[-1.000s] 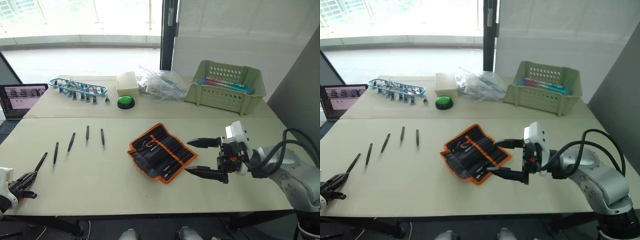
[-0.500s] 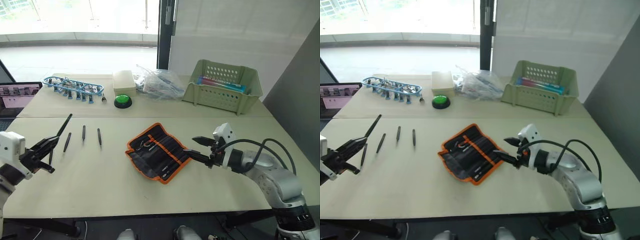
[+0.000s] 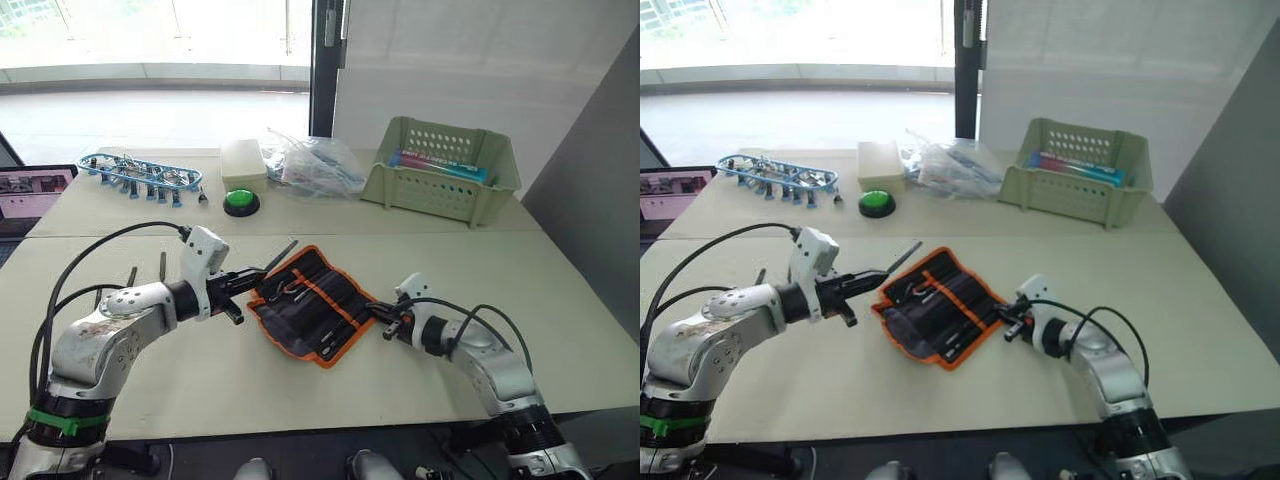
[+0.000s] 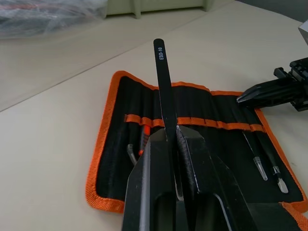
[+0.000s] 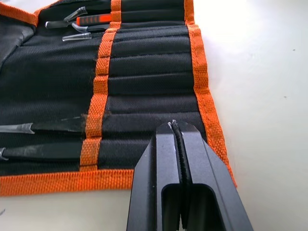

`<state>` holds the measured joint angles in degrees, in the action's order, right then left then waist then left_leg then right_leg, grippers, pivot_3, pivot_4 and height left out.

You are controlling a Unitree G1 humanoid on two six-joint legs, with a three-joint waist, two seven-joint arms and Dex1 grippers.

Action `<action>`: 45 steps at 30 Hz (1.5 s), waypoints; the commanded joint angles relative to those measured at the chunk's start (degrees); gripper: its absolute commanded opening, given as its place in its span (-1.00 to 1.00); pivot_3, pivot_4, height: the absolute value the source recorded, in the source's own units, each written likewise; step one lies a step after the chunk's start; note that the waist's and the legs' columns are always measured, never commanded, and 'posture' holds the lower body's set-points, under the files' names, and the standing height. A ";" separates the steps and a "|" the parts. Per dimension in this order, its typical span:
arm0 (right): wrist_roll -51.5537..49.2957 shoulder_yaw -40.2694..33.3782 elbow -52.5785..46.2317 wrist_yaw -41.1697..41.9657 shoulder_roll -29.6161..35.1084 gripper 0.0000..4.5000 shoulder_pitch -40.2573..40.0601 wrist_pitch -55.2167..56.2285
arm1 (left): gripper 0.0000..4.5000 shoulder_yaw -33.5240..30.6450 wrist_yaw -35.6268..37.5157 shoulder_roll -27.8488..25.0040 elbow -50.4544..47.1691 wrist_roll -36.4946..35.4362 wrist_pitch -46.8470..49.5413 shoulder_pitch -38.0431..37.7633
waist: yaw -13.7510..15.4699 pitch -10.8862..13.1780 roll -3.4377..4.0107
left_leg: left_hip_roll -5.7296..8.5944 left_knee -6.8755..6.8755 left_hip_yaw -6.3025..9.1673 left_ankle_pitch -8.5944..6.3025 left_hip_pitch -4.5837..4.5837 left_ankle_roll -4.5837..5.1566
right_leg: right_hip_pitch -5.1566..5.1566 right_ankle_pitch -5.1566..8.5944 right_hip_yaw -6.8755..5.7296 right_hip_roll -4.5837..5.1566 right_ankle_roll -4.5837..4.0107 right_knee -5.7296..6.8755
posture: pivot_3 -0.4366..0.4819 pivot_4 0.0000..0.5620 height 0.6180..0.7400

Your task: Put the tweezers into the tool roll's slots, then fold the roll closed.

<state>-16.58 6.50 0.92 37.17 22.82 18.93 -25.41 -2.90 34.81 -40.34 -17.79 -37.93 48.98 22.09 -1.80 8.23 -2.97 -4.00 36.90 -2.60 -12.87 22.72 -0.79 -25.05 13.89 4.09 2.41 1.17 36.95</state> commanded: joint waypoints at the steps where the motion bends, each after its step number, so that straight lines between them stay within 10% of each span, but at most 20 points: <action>1: 1.41 0.40 -0.79 -1.84 -1.44 -0.98 0.93 -0.15 | -1.00 1.46 0.38 -0.11 -2.79 -0.25 2.42 3.07 | -0.11 0.00 0.01 | 0.00 0.00 0.03 0.00 0.00 0.00 | 0.00 0.00 -0.01 -0.01 0.00 0.01 | -0.05 -0.47 1.00; 19: 4.57 1.76 -2.23 -6.98 -5.69 -0.98 -2.31 -2.71 | -1.00 14.82 -0.45 -1.21 5.58 5.52 21.91 14.06 | -0.54 0.01 0.02 | 0.09 0.09 0.19 0.03 -0.07 -0.03 | 0.09 0.01 -0.02 0.00 0.01 0.09 | -0.05 -0.47 1.00; 45: 5.42 2.47 -5.45 -10.62 -8.45 -0.98 -3.92 -3.04 | -1.00 31.11 10.81 -3.13 14.20 13.16 25.56 29.73 | -0.71 0.01 0.02 | 0.17 0.11 0.36 0.03 -0.03 -0.03 | 0.07 0.02 -0.02 -0.04 0.03 0.11 | -0.05 -0.47 1.00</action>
<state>-11.71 8.40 -4.22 26.81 14.62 15.86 -27.87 28.15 44.68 -43.16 -3.18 -25.77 75.30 50.24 -2.51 8.24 -2.95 -3.84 37.01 -2.24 -12.83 22.70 -0.82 -24.98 13.91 4.08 2.36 1.19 37.06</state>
